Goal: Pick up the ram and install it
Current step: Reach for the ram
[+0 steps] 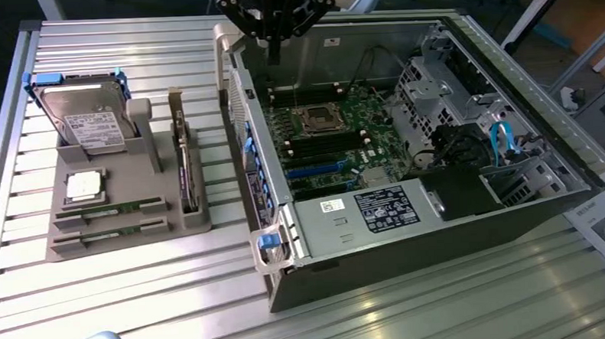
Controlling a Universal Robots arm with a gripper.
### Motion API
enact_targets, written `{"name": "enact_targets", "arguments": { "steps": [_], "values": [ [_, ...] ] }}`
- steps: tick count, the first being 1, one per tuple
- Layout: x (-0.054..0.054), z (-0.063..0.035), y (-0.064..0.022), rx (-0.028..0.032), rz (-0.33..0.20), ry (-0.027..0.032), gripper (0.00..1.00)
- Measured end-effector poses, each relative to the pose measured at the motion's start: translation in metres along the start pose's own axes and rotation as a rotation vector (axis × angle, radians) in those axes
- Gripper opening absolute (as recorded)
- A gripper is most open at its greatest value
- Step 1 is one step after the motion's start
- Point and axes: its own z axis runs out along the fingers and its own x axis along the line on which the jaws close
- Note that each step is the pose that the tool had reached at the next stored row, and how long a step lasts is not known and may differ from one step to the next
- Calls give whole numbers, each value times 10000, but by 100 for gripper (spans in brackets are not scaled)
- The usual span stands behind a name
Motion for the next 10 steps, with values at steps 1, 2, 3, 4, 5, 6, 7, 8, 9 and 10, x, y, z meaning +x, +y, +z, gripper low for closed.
{"name": "enact_targets", "arguments": {
  "steps": [1,2,3,4,5,6,7,8,9,10],
  "values": [
    [23,-1,-2,1,1,0,10],
    [51,-2,-4,1,2,1,10],
    [79,-2,-6,0,3,0,10],
    [105,-3,-8,0,2,0,10],
    [137,-4,-10,1,1,1,10],
    [191,-6,-14,1,0,0,10],
    [259,-7,-19,1,2,0,10],
    [283,-8,-20,0,2,0,10],
    [316,-9,-23,1,1,1,10],
    [355,-10,-25,0,0,0,10]
  ]
}}
